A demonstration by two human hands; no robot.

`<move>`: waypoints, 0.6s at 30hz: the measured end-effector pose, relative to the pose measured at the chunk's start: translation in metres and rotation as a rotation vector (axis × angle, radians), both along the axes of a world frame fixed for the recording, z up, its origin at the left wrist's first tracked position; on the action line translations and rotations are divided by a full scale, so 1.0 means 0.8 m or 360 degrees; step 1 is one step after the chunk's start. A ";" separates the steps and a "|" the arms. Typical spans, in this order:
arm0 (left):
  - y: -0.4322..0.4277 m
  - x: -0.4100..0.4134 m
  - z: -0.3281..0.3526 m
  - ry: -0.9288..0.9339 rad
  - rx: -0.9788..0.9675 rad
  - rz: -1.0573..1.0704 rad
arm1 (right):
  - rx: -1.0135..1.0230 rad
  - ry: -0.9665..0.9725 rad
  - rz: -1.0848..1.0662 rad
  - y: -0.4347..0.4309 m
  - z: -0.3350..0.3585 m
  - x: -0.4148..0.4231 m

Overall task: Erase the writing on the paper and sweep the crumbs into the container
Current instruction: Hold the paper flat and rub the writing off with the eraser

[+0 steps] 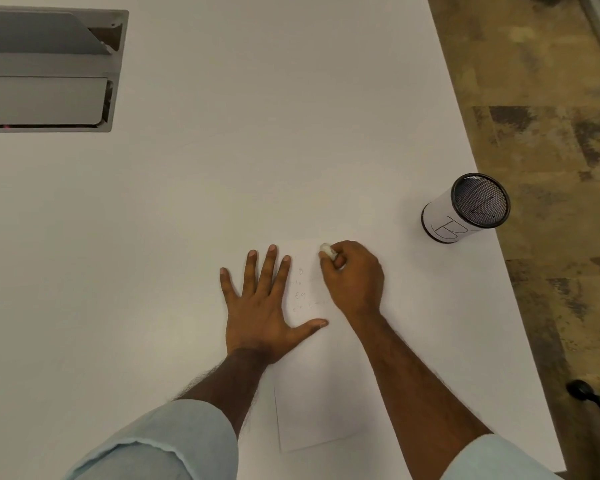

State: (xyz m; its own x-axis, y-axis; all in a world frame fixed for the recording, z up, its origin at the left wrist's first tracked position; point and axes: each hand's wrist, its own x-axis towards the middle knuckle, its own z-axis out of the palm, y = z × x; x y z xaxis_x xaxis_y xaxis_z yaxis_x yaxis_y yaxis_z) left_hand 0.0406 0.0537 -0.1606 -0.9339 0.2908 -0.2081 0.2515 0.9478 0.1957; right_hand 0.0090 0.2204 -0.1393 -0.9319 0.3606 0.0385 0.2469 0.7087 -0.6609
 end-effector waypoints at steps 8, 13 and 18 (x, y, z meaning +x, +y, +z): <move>0.001 0.001 0.003 -0.0066 -0.0084 0.0056 | 0.0013 -0.0036 0.0033 0.000 0.000 -0.001; 0.001 0.001 0.006 -0.0066 -0.0063 0.0048 | 0.0002 -0.0082 0.0421 -0.039 0.000 0.004; 0.001 0.000 0.004 -0.0083 -0.0072 0.0058 | 0.0005 0.0027 0.0012 -0.013 -0.003 -0.013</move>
State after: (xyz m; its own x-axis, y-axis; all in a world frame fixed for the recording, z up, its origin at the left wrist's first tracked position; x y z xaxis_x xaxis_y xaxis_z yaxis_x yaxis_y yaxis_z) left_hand 0.0407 0.0543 -0.1570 -0.9313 0.2459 -0.2686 0.2072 0.9644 0.1646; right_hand -0.0017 0.2098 -0.1417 -0.9338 0.3535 0.0553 0.2305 0.7125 -0.6627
